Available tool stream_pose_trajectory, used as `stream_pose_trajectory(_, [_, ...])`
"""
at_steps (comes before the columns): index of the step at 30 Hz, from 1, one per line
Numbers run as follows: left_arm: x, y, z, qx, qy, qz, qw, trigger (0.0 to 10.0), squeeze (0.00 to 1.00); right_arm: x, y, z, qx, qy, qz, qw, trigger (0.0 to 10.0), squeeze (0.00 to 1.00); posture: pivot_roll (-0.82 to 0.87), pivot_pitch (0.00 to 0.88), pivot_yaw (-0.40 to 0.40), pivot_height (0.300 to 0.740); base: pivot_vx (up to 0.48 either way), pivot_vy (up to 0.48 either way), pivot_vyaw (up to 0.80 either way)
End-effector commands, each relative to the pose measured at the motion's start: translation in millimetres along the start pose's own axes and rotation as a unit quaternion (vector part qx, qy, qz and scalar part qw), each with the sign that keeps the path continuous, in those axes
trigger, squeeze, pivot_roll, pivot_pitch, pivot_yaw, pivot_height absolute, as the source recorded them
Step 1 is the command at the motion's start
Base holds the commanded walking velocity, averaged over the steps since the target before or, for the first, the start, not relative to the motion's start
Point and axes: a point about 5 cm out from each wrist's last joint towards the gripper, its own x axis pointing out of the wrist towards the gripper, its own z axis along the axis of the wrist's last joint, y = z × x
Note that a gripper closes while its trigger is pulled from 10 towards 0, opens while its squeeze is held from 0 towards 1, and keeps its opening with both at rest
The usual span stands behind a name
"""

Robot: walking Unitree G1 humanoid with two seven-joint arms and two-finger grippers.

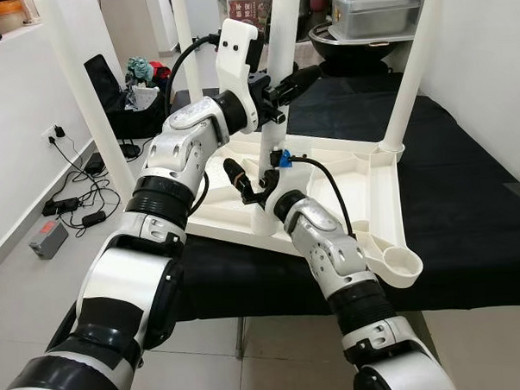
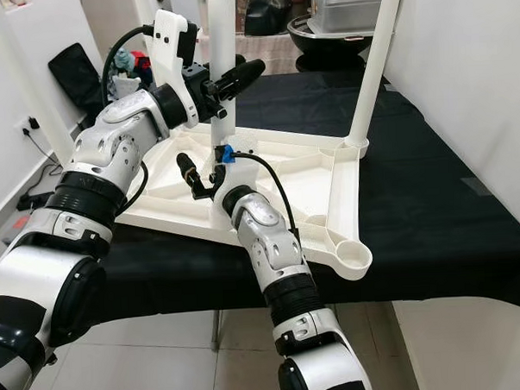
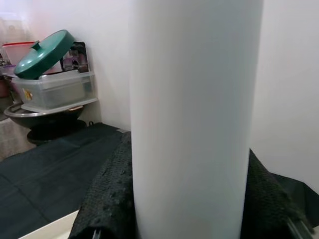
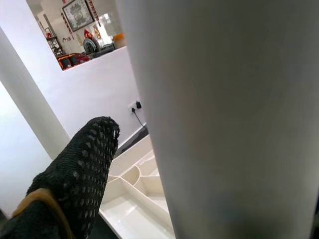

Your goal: Building children table

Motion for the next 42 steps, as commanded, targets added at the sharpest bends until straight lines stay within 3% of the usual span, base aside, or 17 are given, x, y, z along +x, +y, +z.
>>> stream_pose_trajectory(1, [4.0,-1.4,6.5,0.003,-0.010,-0.006,1.000,10.0,0.00,4.2,6.3,1.8,-0.001,-0.006,0.003,1.000,10.0,0.00,0.08,0.024,0.011,0.740,0.000,0.000,0.00])
stream_pose_trajectory(24, [8.0,-4.2,8.0,-0.001,-0.016,-0.008,1.000,10.0,0.00,14.0,1.0,2.1,-0.037,0.004,-0.034,0.999,10.0,0.00,0.08,0.026,0.010,0.740,0.000,0.000,0.00])
stream_pose_trajectory(42, [10.0,-8.8,-0.3,-0.005,-0.009,-0.014,1.000,10.0,0.00,22.4,-6.0,16.5,-0.032,-0.016,-0.058,0.998,10.0,0.00,0.07,0.033,0.009,0.740,0.000,0.000,0.00])
